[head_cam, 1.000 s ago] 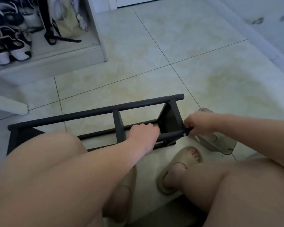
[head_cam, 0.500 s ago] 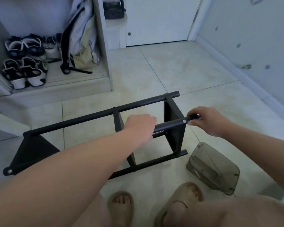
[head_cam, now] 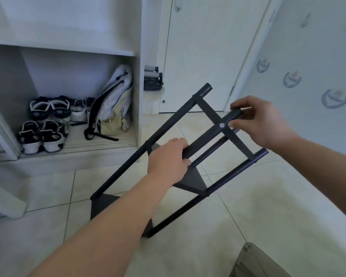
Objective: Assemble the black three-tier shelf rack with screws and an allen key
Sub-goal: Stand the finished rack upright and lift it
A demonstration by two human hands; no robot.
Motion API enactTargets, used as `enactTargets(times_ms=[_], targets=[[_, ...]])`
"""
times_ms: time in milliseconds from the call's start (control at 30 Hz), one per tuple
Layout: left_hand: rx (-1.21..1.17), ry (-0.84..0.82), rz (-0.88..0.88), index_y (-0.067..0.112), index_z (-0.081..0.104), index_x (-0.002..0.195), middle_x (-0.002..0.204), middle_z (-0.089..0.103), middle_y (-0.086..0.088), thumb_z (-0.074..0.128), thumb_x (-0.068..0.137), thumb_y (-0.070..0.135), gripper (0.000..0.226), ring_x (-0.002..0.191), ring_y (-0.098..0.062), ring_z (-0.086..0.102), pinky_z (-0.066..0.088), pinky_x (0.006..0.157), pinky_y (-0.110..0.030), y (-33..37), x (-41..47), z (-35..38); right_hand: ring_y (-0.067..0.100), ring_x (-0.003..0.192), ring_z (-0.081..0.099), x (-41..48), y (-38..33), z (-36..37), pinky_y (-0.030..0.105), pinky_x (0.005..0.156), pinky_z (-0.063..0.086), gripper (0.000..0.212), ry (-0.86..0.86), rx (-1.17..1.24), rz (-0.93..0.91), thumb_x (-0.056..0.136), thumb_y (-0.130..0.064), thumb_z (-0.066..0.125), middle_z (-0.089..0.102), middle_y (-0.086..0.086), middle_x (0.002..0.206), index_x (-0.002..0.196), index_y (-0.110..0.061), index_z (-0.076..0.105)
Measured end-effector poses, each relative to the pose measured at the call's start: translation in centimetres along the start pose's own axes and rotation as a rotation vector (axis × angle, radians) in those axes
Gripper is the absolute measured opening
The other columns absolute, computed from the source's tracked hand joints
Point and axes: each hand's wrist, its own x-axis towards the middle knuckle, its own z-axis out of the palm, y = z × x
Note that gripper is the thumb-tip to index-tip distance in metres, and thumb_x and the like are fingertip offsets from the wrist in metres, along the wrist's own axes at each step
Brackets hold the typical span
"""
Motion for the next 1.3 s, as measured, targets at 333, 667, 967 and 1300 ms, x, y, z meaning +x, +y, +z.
enactTargets(times_ms=[333,667,967,1300], targets=[[-0.360,0.144,-0.149,0.028,0.056,0.095,0.094,0.058,0.014,0.073,0.089,0.018,0.020,0.082,-0.007,0.059,0.036,0.065,-0.010,-2.1,4.1,5.5,-0.006,0.095,0.059,5.1,-1.6,4.7,0.001,0.072,0.044,0.030,0.029,0.037,-0.157,0.089,-0.011,0.076,0.062,-0.014,0.099,0.106,-0.029,0.059],[-0.505,0.190,-0.309,0.024,0.061,0.107,0.103,0.054,0.002,0.071,0.089,0.010,0.024,0.090,-0.016,0.061,0.053,0.090,-0.030,-4.4,5.0,8.5,0.013,0.105,0.061,6.3,-1.5,9.6,0.014,0.095,0.046,0.028,-0.070,-0.050,-0.305,0.091,-0.005,0.069,0.066,-0.002,0.113,0.118,-0.012,0.066],[-0.503,0.145,-0.318,0.024,0.060,0.113,0.108,0.060,0.004,0.069,0.092,0.015,0.025,0.098,-0.017,0.062,0.054,0.091,-0.030,-5.1,4.8,8.2,0.002,0.119,0.053,5.1,-1.3,9.7,0.017,0.109,0.040,0.050,-0.145,-0.075,-0.295,0.094,-0.014,0.069,0.056,-0.011,0.140,0.142,-0.018,0.055],[-0.331,-0.017,-0.306,0.029,0.039,0.146,0.151,0.042,0.007,0.055,0.096,0.047,0.055,0.139,-0.018,0.036,0.040,0.103,-0.034,-2.8,-3.2,5.0,0.012,0.155,0.007,-5.7,0.6,7.1,0.036,0.126,0.012,0.072,-0.262,-0.248,-0.071,0.102,-0.040,0.055,0.014,-0.011,0.169,0.162,-0.033,0.015]])
